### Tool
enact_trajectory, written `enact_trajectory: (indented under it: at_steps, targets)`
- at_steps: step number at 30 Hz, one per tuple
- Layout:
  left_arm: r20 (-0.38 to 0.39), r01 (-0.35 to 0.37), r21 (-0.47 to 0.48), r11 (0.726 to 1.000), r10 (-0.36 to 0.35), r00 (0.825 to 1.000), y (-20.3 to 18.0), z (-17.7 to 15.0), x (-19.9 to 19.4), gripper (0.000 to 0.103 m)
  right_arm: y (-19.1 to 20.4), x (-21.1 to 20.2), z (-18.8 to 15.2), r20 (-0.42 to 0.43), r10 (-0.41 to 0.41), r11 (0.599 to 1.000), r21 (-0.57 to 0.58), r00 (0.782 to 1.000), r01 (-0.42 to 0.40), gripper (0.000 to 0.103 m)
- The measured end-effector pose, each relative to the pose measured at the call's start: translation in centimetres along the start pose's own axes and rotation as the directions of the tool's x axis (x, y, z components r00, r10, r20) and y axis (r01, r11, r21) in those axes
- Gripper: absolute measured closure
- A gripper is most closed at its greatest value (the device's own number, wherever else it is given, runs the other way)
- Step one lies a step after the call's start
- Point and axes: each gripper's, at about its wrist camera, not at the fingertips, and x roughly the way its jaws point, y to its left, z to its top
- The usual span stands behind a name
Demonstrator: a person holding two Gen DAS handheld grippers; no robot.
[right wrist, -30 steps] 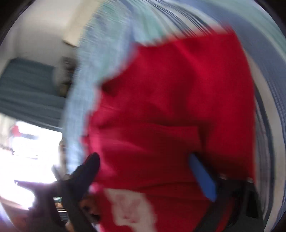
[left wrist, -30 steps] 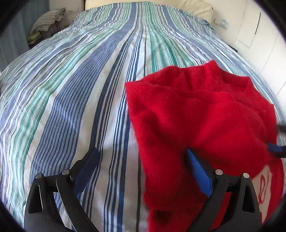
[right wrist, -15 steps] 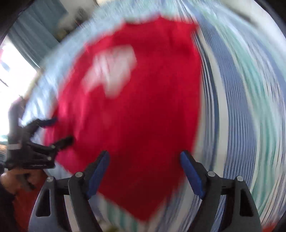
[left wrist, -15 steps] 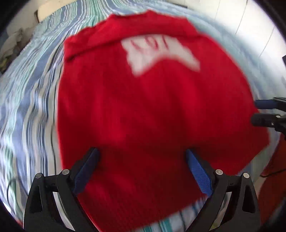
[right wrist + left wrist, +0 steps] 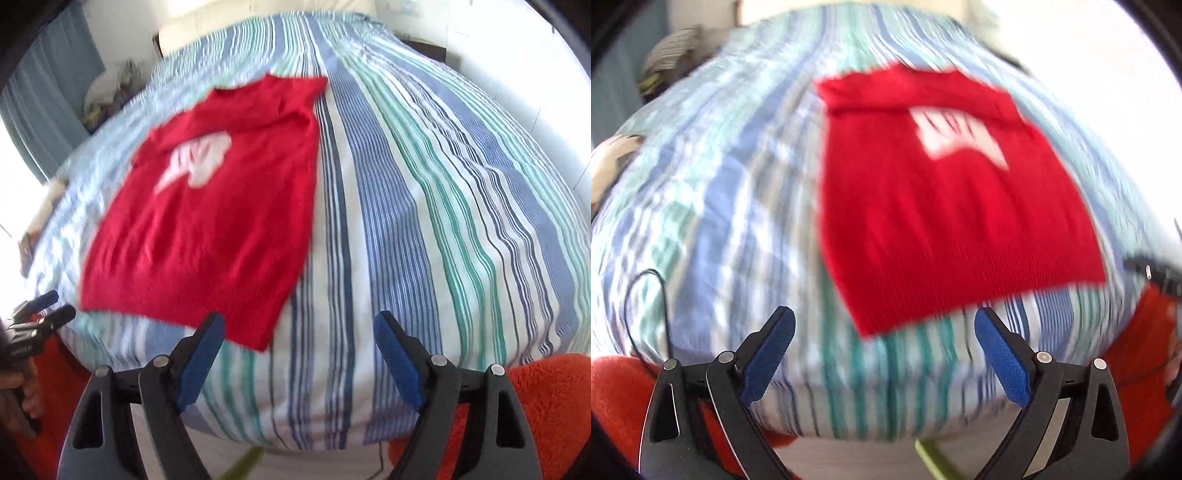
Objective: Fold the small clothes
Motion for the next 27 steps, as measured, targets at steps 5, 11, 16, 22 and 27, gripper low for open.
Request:
enact_trajectory:
  at_steps: [5,11,16,22,27]
  targets:
    - [-0.062,0.044,-0.215,0.976,-0.058,0.996,4.2,1.2,3.0,0.009,-0.2,1.0,-0.5,-0.04,0.159,0.984,0.084,0.986,-0.155,0.021]
    - [-0.105,0.14,-0.186,0.973,-0.161,0.981,3.2,1.7,5.5,0.046,0.8,5.6,-0.3,-0.108,0.295,0.948,0.159,0.949,-0.277,0.024]
    - [-0.131,0.246,-0.233,0.941,-0.281,0.951,3.7,0.9,5.8,0.099,0.9,6.5,0.2,-0.161,0.294,0.946,0.191,0.942,-0.262,0.096]
    - [-0.068,0.29,-0.213,0.933,-0.311,0.948,3.7,0.1,1.4,0.1,0.8,2.8,-0.9,-0.145,0.291,0.949,0.17,0.946,-0.266,0.097]
    - [-0.04,0.338,-0.186,0.923,-0.351,0.935,3.4,-1.1,-3.2,0.101,-0.1,-0.4,-2.3,-0.113,0.351,0.919,0.231,0.93,-0.319,0.097]
